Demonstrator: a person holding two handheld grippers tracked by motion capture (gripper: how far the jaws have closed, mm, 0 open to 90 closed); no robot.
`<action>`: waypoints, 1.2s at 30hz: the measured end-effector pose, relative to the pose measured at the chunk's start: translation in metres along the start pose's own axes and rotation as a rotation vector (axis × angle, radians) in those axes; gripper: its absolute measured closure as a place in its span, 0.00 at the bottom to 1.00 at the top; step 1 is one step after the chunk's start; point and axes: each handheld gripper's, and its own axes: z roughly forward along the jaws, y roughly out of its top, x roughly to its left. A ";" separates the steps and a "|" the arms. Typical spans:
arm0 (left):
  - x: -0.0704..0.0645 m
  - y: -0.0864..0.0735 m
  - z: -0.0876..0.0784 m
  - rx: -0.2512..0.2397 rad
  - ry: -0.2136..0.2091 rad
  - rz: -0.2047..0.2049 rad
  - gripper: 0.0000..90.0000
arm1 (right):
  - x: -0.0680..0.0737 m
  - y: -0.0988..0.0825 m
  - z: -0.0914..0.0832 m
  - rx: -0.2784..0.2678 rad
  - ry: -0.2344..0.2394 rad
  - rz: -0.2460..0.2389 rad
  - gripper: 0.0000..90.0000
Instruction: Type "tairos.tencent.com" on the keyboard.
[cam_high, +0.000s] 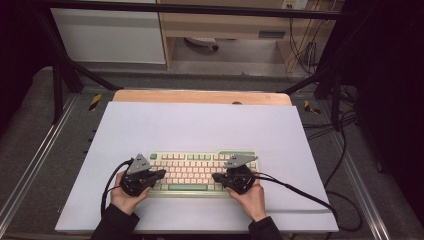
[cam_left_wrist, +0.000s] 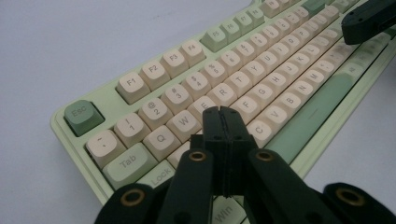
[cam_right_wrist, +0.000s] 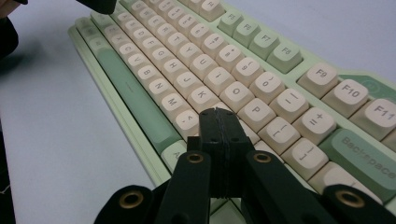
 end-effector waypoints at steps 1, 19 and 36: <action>0.000 0.000 0.000 -0.001 -0.001 0.001 1.00 | -0.001 0.000 -0.002 -0.002 -0.002 -0.002 1.00; -0.014 0.015 0.012 0.000 -0.010 0.018 1.00 | -0.010 -0.004 -0.011 -0.010 -0.019 0.023 1.00; -0.021 0.029 0.037 0.015 -0.012 0.015 1.00 | -0.009 -0.004 -0.012 -0.008 -0.015 0.020 1.00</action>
